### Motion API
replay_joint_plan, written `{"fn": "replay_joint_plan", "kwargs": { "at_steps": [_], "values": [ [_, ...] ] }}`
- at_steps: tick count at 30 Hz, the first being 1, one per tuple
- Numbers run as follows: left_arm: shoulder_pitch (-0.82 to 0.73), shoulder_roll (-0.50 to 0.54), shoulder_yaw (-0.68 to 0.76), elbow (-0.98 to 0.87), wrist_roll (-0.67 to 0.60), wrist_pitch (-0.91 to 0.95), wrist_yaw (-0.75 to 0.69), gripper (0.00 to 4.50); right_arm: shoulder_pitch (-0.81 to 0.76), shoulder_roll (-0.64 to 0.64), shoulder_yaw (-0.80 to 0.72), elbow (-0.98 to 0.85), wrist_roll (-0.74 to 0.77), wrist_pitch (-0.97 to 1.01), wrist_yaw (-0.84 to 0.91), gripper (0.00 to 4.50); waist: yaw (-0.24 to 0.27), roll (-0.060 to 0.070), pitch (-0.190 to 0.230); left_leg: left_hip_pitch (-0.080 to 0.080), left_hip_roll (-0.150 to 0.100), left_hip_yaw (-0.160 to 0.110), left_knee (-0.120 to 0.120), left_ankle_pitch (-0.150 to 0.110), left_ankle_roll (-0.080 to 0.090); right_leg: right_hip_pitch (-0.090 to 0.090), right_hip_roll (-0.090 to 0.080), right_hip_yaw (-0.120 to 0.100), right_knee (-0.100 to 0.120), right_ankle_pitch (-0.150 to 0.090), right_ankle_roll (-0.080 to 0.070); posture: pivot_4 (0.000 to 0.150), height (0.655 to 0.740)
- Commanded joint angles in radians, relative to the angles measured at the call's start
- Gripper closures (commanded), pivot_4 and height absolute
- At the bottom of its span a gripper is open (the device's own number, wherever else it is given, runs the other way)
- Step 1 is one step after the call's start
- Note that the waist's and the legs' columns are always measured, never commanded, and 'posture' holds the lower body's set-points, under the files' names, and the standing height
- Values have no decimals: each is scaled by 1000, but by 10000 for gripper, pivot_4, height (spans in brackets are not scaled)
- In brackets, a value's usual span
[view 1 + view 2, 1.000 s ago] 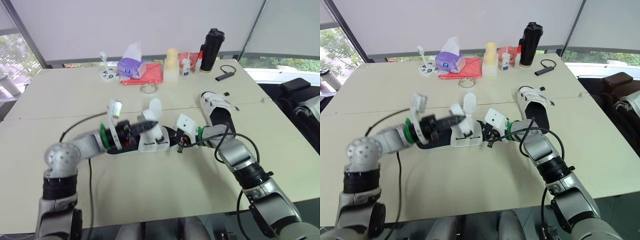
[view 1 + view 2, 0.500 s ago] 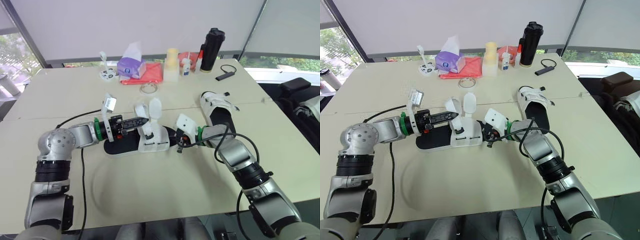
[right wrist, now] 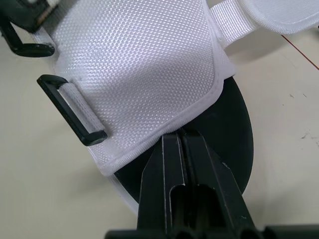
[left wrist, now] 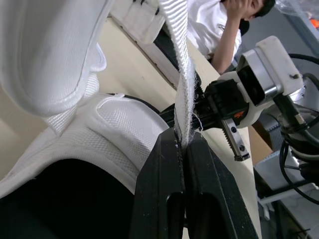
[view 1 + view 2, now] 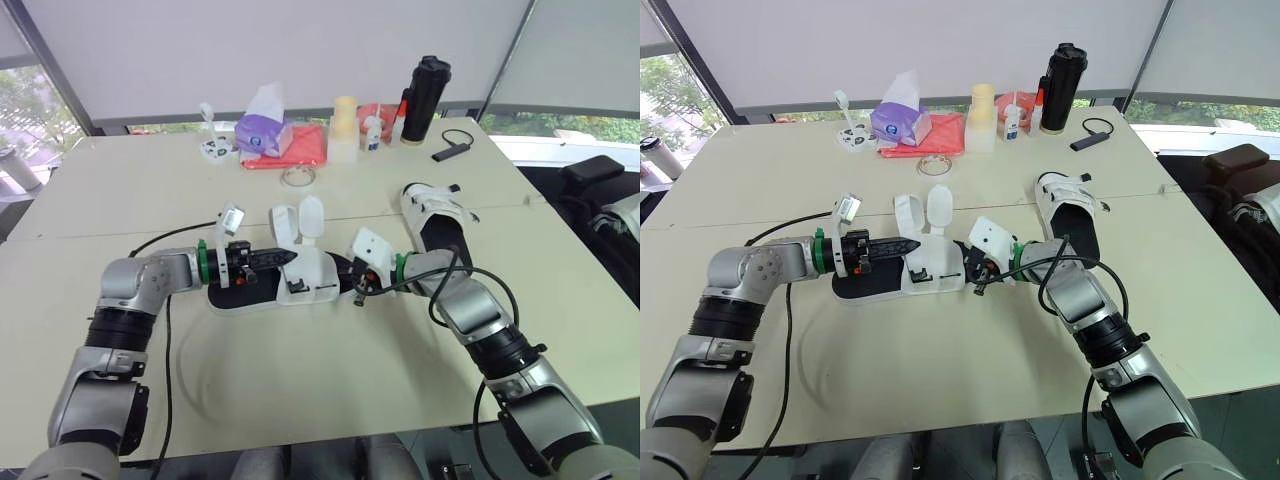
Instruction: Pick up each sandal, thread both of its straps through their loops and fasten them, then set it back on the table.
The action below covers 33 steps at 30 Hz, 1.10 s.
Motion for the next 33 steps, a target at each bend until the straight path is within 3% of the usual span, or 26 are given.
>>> {"fn": "replay_joint_plan", "kwargs": {
  "at_steps": [1,33],
  "values": [
    [-35,-8,6,10,28,-25,-35,44589,13,0,12,-22,-5,17,2,45000,0,0,0,0,0,0,0,0,0,0,0,0,0,0,0,1500,7400],
    [-44,3,-23,-10,134,-64,-216,44589,17,6,15,-36,-3,30,-2,45000,0,0,0,0,0,0,0,0,0,0,0,0,0,1,2,1500,7400]
  ]
}}
